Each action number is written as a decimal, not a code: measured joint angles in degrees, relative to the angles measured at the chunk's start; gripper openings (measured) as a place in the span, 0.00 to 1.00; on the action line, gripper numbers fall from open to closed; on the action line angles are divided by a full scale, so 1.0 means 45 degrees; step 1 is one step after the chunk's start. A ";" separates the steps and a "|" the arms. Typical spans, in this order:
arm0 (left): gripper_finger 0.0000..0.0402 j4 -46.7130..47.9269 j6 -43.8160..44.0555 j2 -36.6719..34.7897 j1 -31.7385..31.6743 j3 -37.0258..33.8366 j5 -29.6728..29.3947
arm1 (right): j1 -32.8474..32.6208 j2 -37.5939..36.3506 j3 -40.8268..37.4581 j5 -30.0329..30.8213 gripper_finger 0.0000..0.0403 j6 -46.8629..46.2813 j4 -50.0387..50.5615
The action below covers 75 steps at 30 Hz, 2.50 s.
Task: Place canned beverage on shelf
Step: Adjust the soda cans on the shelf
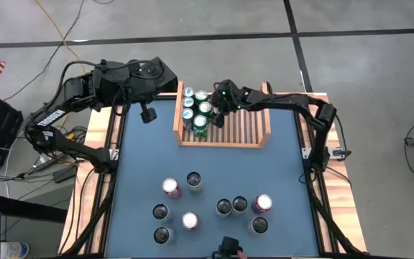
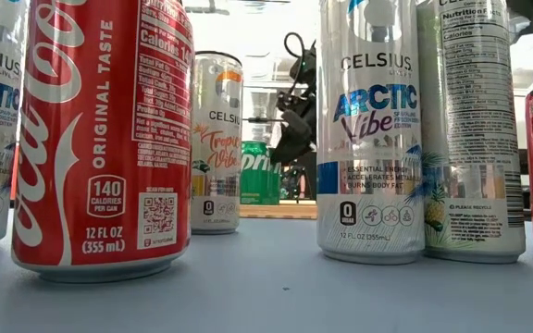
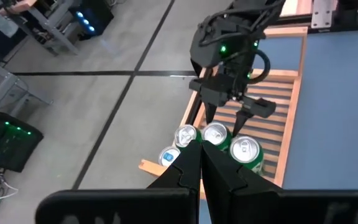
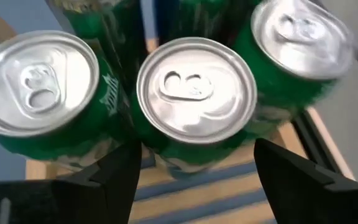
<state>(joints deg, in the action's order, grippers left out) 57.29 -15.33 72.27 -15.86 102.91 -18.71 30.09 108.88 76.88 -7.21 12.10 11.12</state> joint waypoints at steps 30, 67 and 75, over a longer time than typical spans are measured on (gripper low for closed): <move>0.00 -0.0042 0.0359 0.0000 0.0000 0.0000 -0.0581 | 0.0221 0.0676 -0.0015 -0.0949 0.56 -0.0372 -0.1621; 0.00 0.0098 0.0573 0.0000 0.0000 0.0000 -0.0712 | 0.0356 0.0685 -0.1807 -0.1560 0.60 0.0837 -0.3056; 0.00 0.0108 0.0563 0.0250 -0.0027 0.0004 -0.0768 | 0.0358 0.1337 -0.1751 -0.2221 0.60 0.0469 -0.3107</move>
<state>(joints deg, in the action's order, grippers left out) 57.78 -12.80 73.39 -15.98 102.93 -22.16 31.70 114.90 69.00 -17.20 14.21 -2.86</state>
